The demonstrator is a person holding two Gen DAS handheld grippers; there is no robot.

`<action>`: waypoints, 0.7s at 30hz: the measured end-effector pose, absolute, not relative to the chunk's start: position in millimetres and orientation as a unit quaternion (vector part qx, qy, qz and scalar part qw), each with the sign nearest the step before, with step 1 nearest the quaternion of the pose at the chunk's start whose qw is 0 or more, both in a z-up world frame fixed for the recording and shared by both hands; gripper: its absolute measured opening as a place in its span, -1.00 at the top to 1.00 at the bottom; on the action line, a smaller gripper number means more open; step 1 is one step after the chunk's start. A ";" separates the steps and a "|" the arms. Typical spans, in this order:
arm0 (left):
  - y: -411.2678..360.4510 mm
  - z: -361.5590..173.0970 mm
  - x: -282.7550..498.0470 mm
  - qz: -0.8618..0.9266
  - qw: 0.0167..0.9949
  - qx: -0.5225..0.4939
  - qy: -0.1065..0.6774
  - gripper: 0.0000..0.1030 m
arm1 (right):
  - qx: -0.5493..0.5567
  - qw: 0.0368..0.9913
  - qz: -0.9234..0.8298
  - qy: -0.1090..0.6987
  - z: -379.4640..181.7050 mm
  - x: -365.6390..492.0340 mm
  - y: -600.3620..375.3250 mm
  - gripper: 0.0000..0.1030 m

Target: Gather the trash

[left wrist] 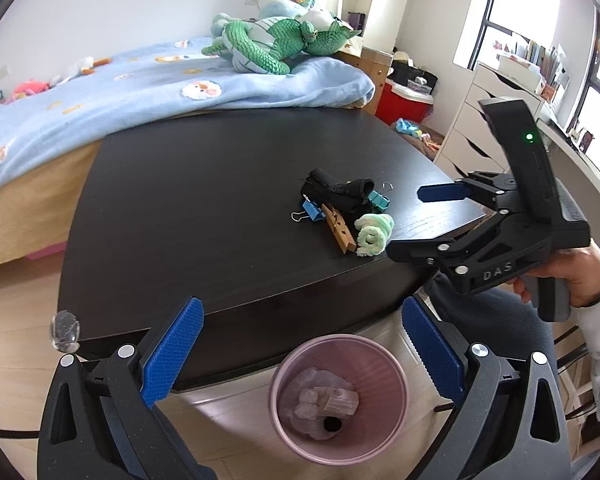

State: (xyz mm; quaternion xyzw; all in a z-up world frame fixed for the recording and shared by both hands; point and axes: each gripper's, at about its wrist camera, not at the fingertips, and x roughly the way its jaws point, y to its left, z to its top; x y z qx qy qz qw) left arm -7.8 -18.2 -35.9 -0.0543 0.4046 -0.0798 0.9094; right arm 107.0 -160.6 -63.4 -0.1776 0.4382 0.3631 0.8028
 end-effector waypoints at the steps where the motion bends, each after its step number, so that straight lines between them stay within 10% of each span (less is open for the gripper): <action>1: -17.7 -36.2 -7.6 -0.081 0.909 -0.056 0.405 -0.86 | -0.179 0.801 0.364 0.440 -64.7 109.0 -158.8 -0.94; 21: -12.4 -43.8 -5.5 -0.093 0.903 -0.078 0.412 -0.86 | -0.190 0.783 0.374 0.459 -83.4 119.6 -148.8 0.00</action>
